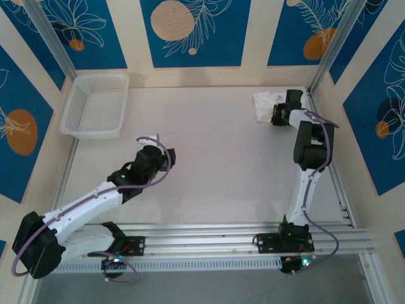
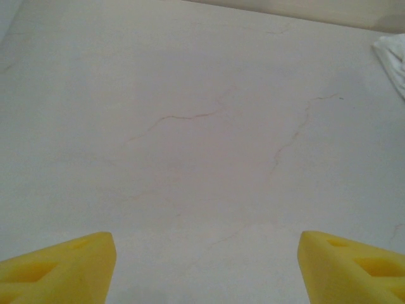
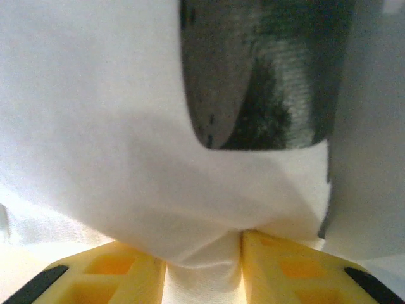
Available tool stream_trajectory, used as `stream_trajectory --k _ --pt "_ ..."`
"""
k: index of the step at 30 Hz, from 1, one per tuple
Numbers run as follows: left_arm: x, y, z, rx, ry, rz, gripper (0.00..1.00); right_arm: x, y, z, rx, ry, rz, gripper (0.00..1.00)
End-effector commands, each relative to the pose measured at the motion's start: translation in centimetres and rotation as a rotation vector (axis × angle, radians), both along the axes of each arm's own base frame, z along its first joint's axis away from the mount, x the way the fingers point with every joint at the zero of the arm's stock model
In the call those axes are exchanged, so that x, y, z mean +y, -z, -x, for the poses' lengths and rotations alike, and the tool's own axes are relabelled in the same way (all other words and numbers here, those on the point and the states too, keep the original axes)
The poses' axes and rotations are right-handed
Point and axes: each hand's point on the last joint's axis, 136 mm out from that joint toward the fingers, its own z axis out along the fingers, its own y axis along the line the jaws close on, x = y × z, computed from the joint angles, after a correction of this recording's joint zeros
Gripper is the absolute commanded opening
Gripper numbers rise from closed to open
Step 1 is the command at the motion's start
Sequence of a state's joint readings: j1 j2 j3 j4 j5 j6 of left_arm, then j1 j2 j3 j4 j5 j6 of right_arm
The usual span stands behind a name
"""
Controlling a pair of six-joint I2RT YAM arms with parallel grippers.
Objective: Fold the inside-out t-shirt
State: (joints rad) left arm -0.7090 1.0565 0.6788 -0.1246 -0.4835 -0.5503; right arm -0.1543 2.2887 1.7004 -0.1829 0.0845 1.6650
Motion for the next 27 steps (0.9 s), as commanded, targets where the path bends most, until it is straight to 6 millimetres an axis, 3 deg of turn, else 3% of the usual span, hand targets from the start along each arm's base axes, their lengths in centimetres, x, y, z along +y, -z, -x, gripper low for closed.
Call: stream_trajectory --k 1,5,9,13,17,22,24,27 --pt "2.3 -0.1 0.3 -0.013 -0.069 -0.041 0.77 -2.6 0.5 -0.8 0.076 0.022 0.061 0.37" --pt "3.6 -0.2 0.4 -0.059 -0.116 -0.047 0.8 -2.8 -1.2 -3.0 0.036 -0.04 0.083 0.39" --pt "5.1 -1.0 0.6 -0.114 -0.149 -0.102 0.88 -3.0 -7.3 -2.3 -0.051 -0.136 0.212 0.53" --pt "8.3 -1.8 0.7 -0.156 -0.264 -0.203 0.95 -2.1 -13.6 1.9 -0.163 -0.239 0.348 0.67" --pt "11.9 -2.2 0.5 -0.196 -0.395 -0.312 0.97 0.3 -17.5 8.9 -0.271 -0.396 0.492 0.73" --pt "16.8 0.0 0.5 -0.189 -0.565 -0.281 1.0 3.2 -17.4 17.4 -0.297 -0.622 0.813 0.78" --pt "18.8 1.3 0.7 -0.155 -0.63 -0.275 1.0 4.5 -16.3 19.6 -0.322 -0.719 0.949 0.79" --pt "19.8 1.6 0.2 -0.162 -0.618 -0.315 1.0 6.2 -13.5 21.6 -0.334 -0.856 1.147 0.83"
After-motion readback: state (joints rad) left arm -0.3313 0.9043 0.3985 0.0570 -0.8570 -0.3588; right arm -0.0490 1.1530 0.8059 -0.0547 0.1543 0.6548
